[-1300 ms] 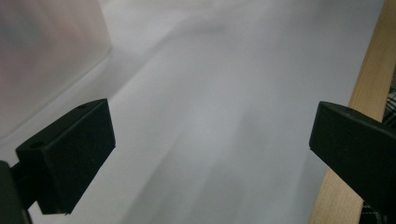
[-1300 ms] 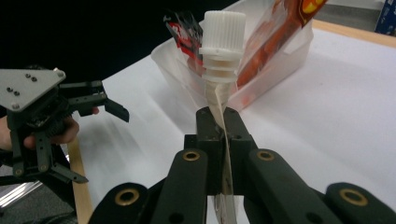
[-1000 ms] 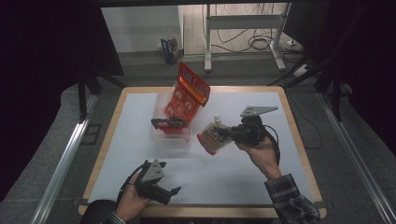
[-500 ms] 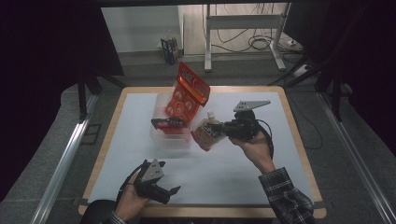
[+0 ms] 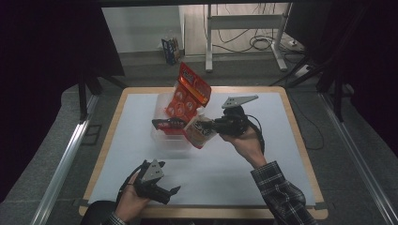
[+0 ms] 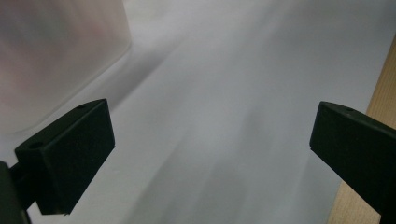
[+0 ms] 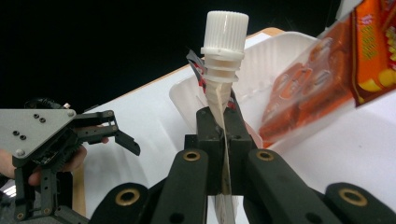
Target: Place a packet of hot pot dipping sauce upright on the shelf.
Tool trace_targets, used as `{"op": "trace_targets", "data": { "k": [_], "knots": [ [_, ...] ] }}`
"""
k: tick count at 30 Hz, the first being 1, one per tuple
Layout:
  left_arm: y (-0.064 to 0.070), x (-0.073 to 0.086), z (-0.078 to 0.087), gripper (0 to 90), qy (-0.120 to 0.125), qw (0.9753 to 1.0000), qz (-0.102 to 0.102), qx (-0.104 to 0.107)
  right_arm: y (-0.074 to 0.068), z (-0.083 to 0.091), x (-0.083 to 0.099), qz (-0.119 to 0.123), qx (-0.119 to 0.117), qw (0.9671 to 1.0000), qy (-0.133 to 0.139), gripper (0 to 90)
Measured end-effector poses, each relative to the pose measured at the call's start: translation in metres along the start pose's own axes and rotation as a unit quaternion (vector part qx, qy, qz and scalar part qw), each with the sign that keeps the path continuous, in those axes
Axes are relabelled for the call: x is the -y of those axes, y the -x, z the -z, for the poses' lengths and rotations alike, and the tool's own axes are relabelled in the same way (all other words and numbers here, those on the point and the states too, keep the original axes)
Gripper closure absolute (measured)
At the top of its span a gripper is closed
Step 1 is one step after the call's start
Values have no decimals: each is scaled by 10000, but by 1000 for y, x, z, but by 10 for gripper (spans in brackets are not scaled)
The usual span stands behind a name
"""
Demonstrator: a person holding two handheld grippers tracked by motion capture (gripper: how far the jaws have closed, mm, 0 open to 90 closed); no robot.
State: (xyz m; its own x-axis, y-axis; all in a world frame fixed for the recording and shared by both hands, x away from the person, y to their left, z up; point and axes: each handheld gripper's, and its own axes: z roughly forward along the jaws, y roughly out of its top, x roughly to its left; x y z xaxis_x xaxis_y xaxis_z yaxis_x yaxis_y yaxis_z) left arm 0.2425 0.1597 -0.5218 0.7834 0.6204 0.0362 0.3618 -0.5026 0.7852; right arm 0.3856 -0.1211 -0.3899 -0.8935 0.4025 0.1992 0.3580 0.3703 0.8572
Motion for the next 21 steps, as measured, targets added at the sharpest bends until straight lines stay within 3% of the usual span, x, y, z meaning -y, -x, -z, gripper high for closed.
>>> {"op": "trace_targets", "data": {
  "k": [10, 21],
  "knots": [
    [-1, 0, 0, 1, -8, 10000, -7, -11, -6, -24, -19, 289, -66, 9995, -113, 874],
    [-1, 1, 1, 1, -11, 10000, -18, -32, -9, -53, -33, 390, -263, 9987, -176, 874]
  ]
}}
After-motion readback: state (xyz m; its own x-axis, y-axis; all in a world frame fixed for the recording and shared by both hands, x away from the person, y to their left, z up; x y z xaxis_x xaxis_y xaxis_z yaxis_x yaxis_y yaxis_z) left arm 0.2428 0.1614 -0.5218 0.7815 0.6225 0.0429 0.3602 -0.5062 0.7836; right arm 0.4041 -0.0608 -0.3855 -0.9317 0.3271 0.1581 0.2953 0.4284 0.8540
